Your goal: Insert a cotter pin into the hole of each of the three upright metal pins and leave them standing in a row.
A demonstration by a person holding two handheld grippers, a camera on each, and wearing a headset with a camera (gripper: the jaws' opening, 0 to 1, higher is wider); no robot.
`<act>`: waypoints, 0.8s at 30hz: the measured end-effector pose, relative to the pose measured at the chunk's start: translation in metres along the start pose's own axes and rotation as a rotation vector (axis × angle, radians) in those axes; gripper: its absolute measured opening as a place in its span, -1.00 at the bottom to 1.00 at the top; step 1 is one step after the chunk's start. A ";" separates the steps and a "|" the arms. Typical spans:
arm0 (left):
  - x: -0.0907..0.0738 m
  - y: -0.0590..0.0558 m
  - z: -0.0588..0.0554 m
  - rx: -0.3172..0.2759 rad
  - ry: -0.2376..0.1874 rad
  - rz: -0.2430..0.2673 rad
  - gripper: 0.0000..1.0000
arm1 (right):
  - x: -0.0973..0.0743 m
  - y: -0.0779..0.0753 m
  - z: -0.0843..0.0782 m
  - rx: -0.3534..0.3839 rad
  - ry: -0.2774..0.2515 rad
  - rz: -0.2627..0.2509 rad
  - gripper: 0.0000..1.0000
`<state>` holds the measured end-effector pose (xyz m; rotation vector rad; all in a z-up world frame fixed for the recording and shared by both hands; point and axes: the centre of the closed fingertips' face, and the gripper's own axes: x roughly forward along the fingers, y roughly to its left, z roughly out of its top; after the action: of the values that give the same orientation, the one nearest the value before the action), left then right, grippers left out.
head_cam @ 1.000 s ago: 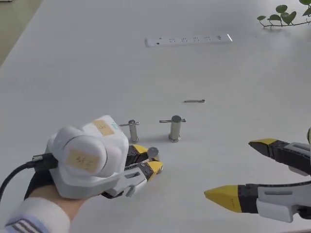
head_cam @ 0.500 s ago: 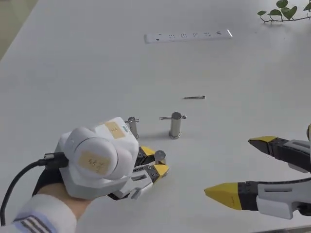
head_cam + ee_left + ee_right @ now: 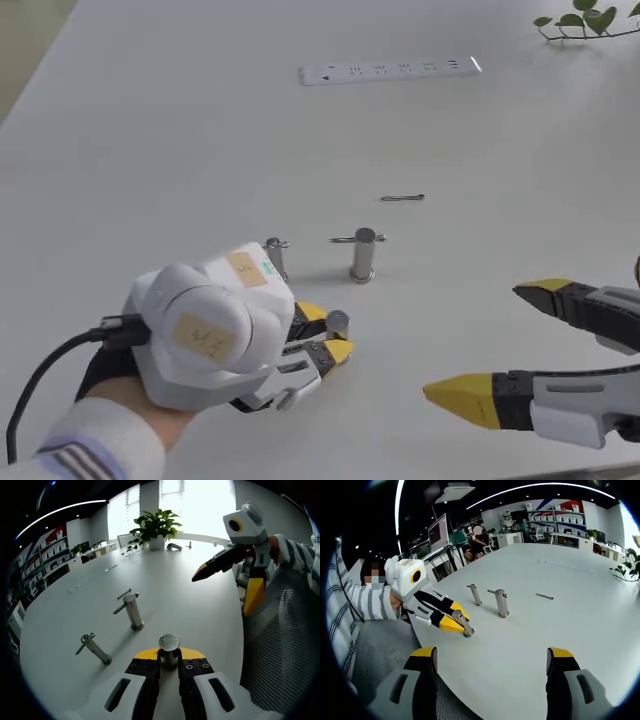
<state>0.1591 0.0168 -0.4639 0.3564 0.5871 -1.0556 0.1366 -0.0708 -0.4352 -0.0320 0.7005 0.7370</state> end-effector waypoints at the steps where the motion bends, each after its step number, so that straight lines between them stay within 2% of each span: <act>1: 0.000 0.000 0.000 -0.004 -0.001 -0.001 -0.81 | 0.001 0.001 0.000 -0.002 0.003 0.003 0.78; 4: 0.000 -0.001 0.000 -0.081 -0.014 -0.020 -0.80 | 0.002 0.003 -0.002 -0.011 0.014 0.008 0.78; 5: 0.000 0.000 0.000 -0.089 -0.017 -0.021 -0.80 | 0.002 0.003 -0.002 -0.012 0.014 0.010 0.78; 14: -0.006 0.000 0.005 -0.068 -0.041 -0.027 -0.73 | 0.003 0.005 -0.001 -0.013 0.013 0.018 0.77; 20: -0.024 0.000 0.011 -0.064 -0.088 -0.053 -0.31 | 0.003 0.008 0.004 -0.023 0.006 0.033 0.77; 22: -0.033 -0.001 0.014 -0.099 -0.117 -0.066 0.00 | 0.003 0.008 0.008 -0.026 -0.006 0.036 0.77; 23: -0.037 -0.002 0.015 -0.097 -0.129 -0.067 0.18 | 0.003 0.007 0.008 -0.028 -0.005 0.035 0.77; 24: -0.042 -0.002 0.014 -0.097 -0.131 -0.066 0.26 | 0.002 0.007 0.009 -0.034 -0.005 0.032 0.76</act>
<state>0.1464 0.0381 -0.4273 0.1827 0.5328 -1.1005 0.1387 -0.0620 -0.4283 -0.0496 0.6848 0.7793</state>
